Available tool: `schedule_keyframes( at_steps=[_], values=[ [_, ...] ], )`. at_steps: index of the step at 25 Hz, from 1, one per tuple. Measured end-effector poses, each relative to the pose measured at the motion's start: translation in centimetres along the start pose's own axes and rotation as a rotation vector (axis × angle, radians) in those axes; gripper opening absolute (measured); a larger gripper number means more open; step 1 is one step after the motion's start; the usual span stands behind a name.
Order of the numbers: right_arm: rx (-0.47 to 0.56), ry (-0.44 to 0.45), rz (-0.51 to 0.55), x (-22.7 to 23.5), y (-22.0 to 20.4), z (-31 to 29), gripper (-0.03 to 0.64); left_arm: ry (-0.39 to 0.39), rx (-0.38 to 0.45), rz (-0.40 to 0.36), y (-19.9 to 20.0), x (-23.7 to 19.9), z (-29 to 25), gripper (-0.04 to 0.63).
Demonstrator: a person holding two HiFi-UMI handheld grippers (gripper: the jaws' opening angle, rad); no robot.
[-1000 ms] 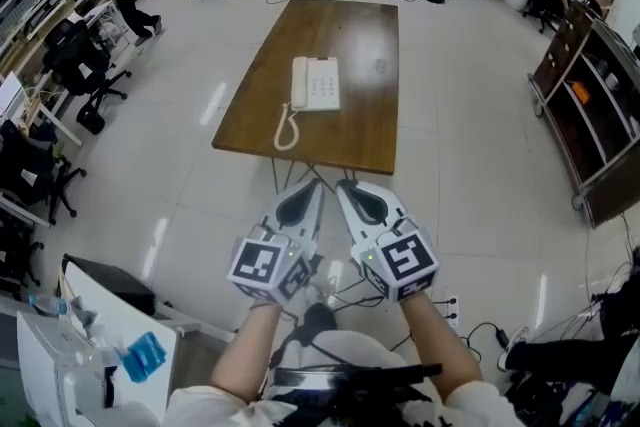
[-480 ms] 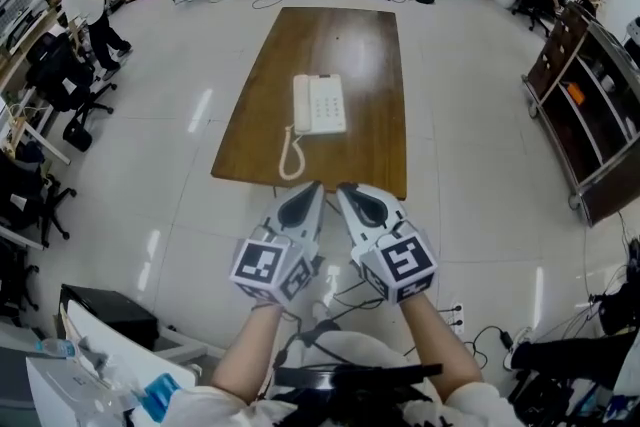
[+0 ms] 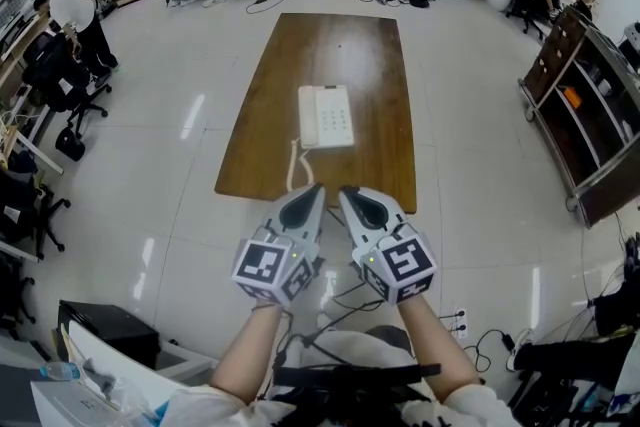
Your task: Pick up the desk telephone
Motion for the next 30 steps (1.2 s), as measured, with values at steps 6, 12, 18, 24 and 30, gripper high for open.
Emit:
schedule_keyframes(
  at_steps=[6, 12, 18, 24, 30],
  values=[
    [0.004, -0.012, 0.0, -0.2, 0.0, -0.7, 0.002, 0.001, 0.013, 0.004, 0.3, -1.0, -0.2, 0.008],
    [0.008, -0.012, -0.001, 0.0, -0.3, -1.7, 0.002, -0.008, -0.004, 0.004, -0.5, -1.3, -0.8, 0.008],
    [0.022, -0.018, -0.009, 2.1, -0.3, -3.1, 0.002, 0.007, -0.014, -0.013, -0.7, -2.5, -2.7, 0.008],
    [0.022, -0.016, -0.015, 4.4, -0.2, -4.9, 0.002, 0.019, -0.02, -0.022, -0.7, -3.7, -5.3, 0.008],
    [0.018, -0.026, -0.027, 6.5, -0.3, -6.5, 0.002, 0.023, -0.038, -0.023, -1.0, -4.9, -7.3, 0.008]
  ],
)
Point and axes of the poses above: the fingertips, and each gripper's own axes: z backward along the fingers, x to its right, y out of its top, the point moved 7 cm from there along z, backward along the fingers, and after that the axes turned 8 degrees about y, right-handed, at the moved point
